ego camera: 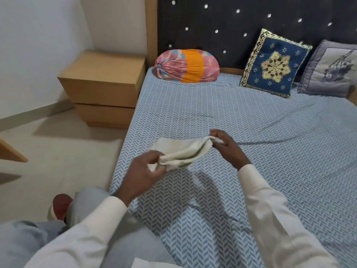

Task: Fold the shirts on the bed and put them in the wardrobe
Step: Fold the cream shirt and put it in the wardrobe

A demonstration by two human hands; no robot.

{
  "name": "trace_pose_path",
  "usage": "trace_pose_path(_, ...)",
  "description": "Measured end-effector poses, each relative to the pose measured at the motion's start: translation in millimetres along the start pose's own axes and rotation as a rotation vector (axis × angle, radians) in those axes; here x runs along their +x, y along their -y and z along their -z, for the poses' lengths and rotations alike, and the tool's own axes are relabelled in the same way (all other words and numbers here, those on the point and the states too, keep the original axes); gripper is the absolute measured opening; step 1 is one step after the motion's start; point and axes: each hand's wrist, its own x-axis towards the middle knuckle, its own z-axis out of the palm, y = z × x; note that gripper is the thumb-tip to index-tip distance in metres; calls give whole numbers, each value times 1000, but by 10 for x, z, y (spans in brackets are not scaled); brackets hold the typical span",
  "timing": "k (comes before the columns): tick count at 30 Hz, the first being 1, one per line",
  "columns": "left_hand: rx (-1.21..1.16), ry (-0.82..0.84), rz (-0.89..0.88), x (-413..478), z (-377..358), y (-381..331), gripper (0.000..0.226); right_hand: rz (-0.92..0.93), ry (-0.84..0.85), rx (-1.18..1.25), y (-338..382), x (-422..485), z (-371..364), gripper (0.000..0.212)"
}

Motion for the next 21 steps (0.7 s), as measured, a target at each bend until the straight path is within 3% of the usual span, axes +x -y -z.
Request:
trace_pose_path(5, -338, -48, 64, -18, 713, -355, 12, 150, 161, 151, 893, -448, 283, 15)
trace_pose_path(10, -521, -33, 116, 19, 916, -461, 15, 194, 151, 249, 1209, -681, 290, 15)
trace_pose_path(14, -505, 43, 349, 276, 714, -188, 26, -14, 136, 236, 935, -512, 211, 14)
trace_pose_path(18, -424, -52, 529, 719, 329, 314, 27, -325, -127, 301, 329, -87, -83, 17)
trace_pose_path(21, 29, 141, 693, 716, 33, 880, 41, -612, -90, 179, -580, 23, -446, 59)
